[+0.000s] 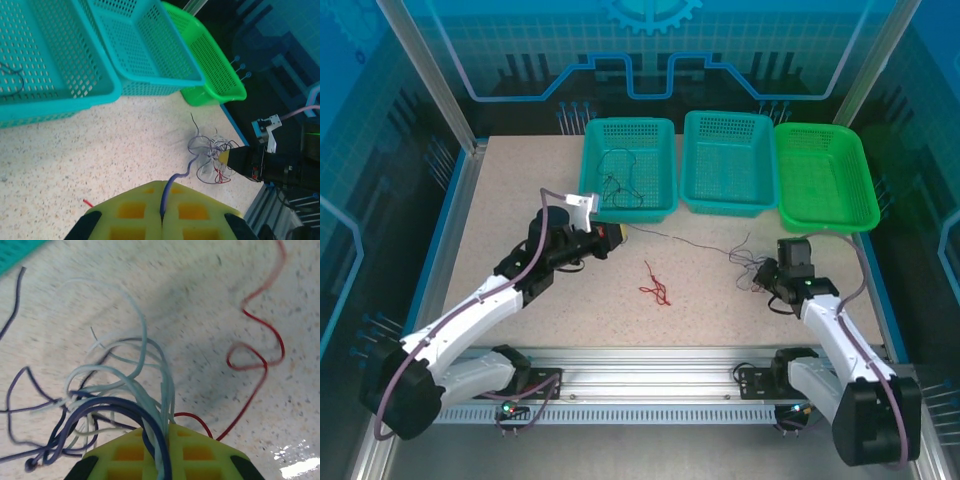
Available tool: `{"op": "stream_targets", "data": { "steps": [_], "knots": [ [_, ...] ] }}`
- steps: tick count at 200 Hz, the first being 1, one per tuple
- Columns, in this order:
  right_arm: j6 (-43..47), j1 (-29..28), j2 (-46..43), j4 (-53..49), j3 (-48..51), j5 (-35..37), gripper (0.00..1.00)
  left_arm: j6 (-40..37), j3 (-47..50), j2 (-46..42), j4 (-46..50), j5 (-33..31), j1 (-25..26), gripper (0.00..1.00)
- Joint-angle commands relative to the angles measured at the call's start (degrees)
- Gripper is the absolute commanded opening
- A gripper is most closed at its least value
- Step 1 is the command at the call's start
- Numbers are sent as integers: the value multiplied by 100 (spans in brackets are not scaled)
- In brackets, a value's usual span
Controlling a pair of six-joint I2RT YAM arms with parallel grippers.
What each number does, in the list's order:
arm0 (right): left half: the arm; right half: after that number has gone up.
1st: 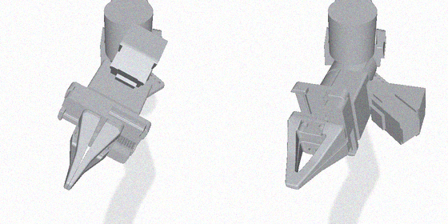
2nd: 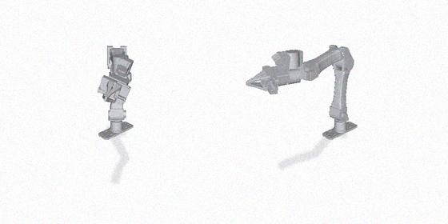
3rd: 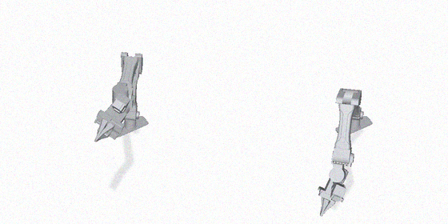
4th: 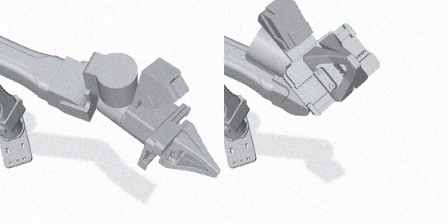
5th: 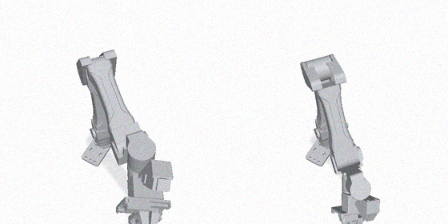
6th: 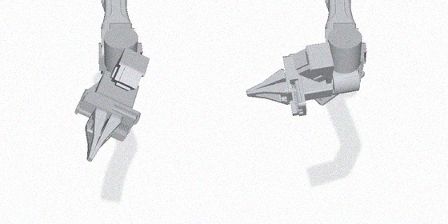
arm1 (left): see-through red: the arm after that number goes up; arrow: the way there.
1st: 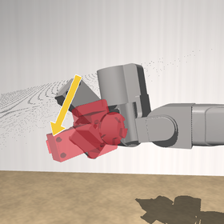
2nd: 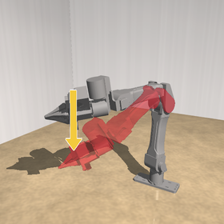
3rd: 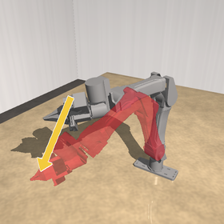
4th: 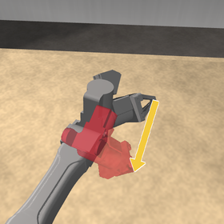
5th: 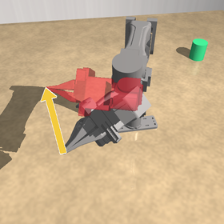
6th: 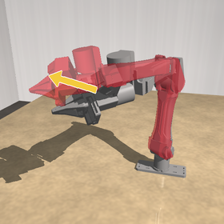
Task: Untangle the cables
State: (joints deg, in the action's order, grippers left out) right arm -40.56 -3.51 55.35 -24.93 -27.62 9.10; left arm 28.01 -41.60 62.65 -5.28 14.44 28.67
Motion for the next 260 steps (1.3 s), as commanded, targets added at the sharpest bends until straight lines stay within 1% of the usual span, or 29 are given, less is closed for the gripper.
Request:
{"op": "stream_targets", "data": {
  "steps": [1, 16, 28, 44, 57, 68, 85, 107, 119, 139, 155, 174, 179, 189, 198, 217, 226, 238, 260],
  "knots": [
    [-592, -209, 298, -74, 102, 364, 13, 86, 168, 307, 19, 323, -4, 0],
    [-503, -245, 334, -201, -61, 298, 23, 161, 163, 461, -109, 392, 35, 0],
    [-64, -326, 200, -196, -242, 183, 33, 142, 140, 521, -155, 393, 77, 0],
    [685, -683, 18, -166, -508, 261, 43, 76, 68, 579, -111, 384, 107, 0],
    [891, -1016, 47, -271, -759, 484, 48, 13, -10, 627, -14, 376, 119, 0],
    [914, -1289, 218, -377, -966, 644, 49, -20, -30, 642, 22, 358, 127, 0],
    [629, -1610, 624, -514, -1214, 805, 50, 4, -32, 639, 1, 336, 136, 0],
    [-276, -1785, 1179, -384, -1154, 743, 50, 47, 3, 592, 50, 256, 142, 0],
    [-642, -1843, 1456, -297, -1054, 863, 51, 39, -1, 522, 180, 157, 144, 0],
    [-1133, -1851, 1829, -273, -935, 1179, 52, 20, -2, 288, 480, -183, 142, 0],
    [-1668, -1821, 2149, -570, -974, 1708, 53, 138, 20, 14, 746, -685, 132, 0],
    [-1997, -1730, 2495, -911, -1147, 2257, 51, 276, 122, -369, 932, -1262, 59, 0],
    [-2069, -1673, 2547, -918, -1129, 2329, 48, 322, 154, -482, 991, -1429, 29, 0],
    [-2133, -1494, 2579, -847, -1071, 2323, 40, 424, 219, -693, 1143, -1729, -61, 0],
    [-2194, -1299, 2528, -767, -974, 2263, 37, 504, 270, -885, 1304, -1935, -187, 0],
    [-2234, -841, 2277, -382, -679, 1845, 28, 688, 391, -1290, 1764, -2312, -498, 0],
    [-2234, -670, 2164, -224, -565, 1710, 24, 754, 492, -1470, 1878, -2373, -641, 0],
    [-2180, -529, 2066, -110, -482, 1647, 18, 763, 660, -1659, 1836, -2218, -784, 0],
    [-2020, -406, 1875, -214, -525, 1801, 12, 685, 838, -1672, 1761, -1907, -802, 0]
  ]
}}
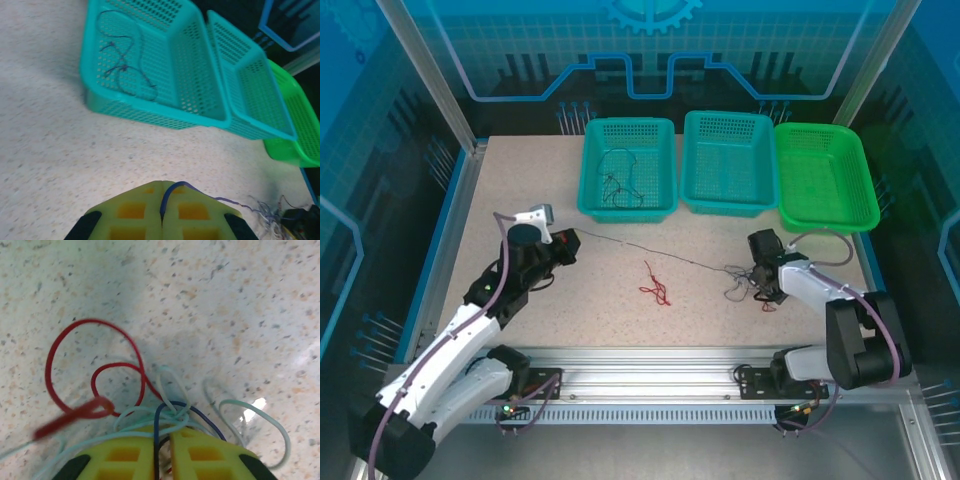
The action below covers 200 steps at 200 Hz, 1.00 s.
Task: Untangle the cables
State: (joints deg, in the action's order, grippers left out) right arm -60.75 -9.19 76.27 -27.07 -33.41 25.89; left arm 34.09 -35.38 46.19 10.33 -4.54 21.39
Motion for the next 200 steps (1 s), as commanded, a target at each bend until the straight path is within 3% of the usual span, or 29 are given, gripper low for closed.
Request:
{"op": "stream_targets", "data": {
  "steps": [1, 27, 81, 111, 129, 155, 177, 200],
  "knots": [
    [14, 167, -226, 9, 58, 125, 11, 70, 220, -20, 195, 7, -74, 0],
    [727, 224, -705, 410, 171, -171, 0, -57, 393, 176, -90, 463, -78, 4],
    [2346, 209, -1688, 832, -25, -1518, 0, -625, 786, 122, -1433, 1057, -66, 42],
    [2653, 203, -1867, 670, -269, -2026, 0, -939, 795, 275, -1951, 1347, 79, 50],
    [2712, 185, -1963, 520, -432, -2319, 0, -1737, 758, 495, -2542, 1639, 685, 54],
    [2693, 137, -2130, 307, -682, -2560, 0, -3683, 363, 1172, -2655, 1877, 1888, 63],
    [2656, 65, -2325, 132, -881, -2584, 0, -4934, -55, 1899, -2607, 1649, 2606, 67],
    [2672, -8, -2496, 10, -1018, -2624, 0, -5898, -490, 2700, -2839, 1358, 3004, 71]
  ]
}}
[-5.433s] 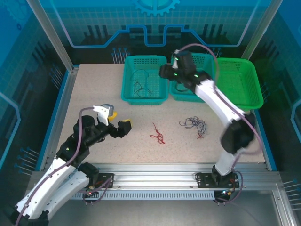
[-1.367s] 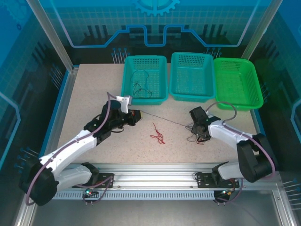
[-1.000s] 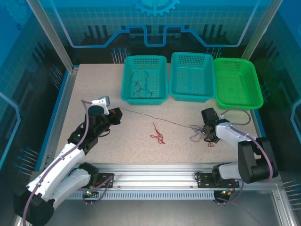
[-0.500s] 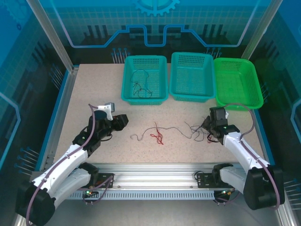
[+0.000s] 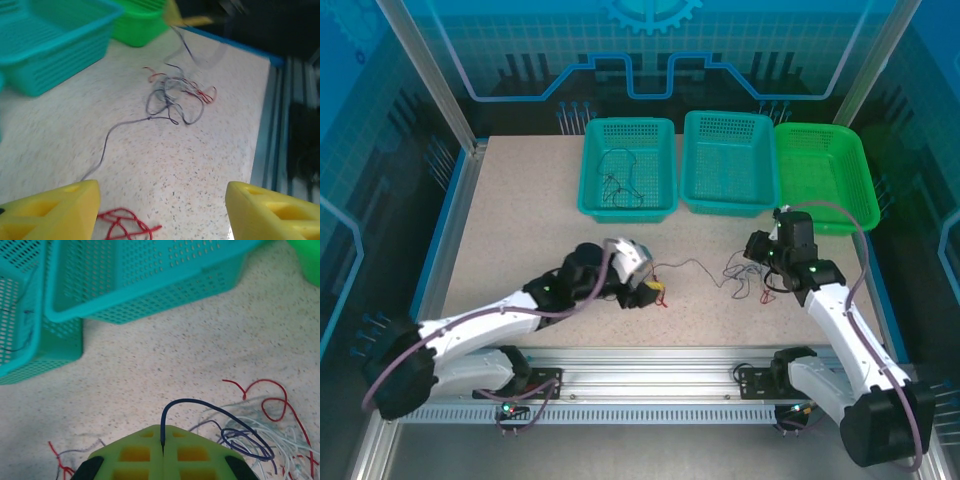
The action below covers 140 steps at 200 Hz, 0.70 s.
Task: Untangle the cables
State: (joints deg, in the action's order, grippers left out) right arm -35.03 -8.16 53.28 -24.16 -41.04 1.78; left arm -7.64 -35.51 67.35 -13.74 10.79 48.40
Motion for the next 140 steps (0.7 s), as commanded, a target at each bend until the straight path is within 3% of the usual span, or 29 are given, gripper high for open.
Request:
{"op": "stream_targets", "data": {
  "steps": [1, 31, 61, 107, 140],
  "knots": [
    [100, -118, -200, -286, -269, -222, 0, -1755, -489, 616, -452, -183, 311, 71],
    [183, -206, -304, -424, -381, -439, 0, -2300, -979, 1560, -982, -441, 337, 81],
    [351, -250, -472, -536, -407, -565, 0, -2812, -1520, 2460, -952, -172, 337, 88],
    [332, -255, -766, -552, -247, -274, 0, -3917, -2432, 3663, -145, -28, 337, 89],
    [241, -246, -715, -654, -215, -228, 0, -4307, -3118, 4254, 686, 110, 345, 86]
  ]
}}
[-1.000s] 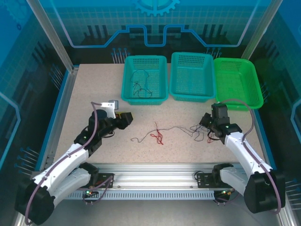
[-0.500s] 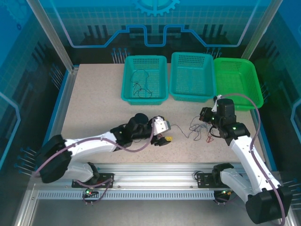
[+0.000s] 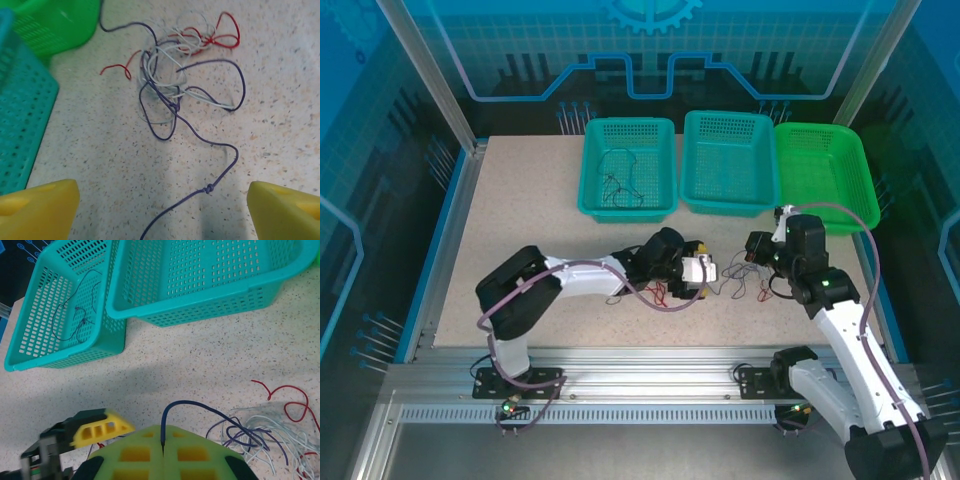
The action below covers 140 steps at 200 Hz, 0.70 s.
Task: Untangle the cables
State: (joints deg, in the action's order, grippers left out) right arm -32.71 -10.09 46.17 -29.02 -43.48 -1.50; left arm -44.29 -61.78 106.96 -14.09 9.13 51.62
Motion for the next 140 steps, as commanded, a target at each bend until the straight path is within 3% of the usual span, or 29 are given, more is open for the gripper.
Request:
{"op": "stream_targets", "data": {
  "steps": [1, 40, 52, 83, 113, 126, 140],
  "knots": [
    [1, -50, -8, -171, 32, 98, 0, -655, -505, 305, 740, 266, 24, 86],
    [-156, -50, -3, -173, 134, 201, 0, -1056, -1062, 873, 1294, -194, 59, 76],
    [-157, -37, 5, -171, 122, 211, 0, -1110, -1143, 944, 1383, -222, 59, 68],
    [-266, -30, -2, -267, 126, 459, 0, -1230, -1354, 1049, 1702, -235, 68, 30],
    [-672, 99, -3, -368, 293, 731, 0, -1320, -1394, 1087, 1867, -304, 86, 0],
    [-870, 141, 55, -368, 377, 776, 4, -1221, -1272, 983, 1704, -266, 90, 0],
    [-1191, 139, 207, -371, 499, 824, 16, -925, -1044, 733, 1338, -140, 110, 0]
  ]
}}
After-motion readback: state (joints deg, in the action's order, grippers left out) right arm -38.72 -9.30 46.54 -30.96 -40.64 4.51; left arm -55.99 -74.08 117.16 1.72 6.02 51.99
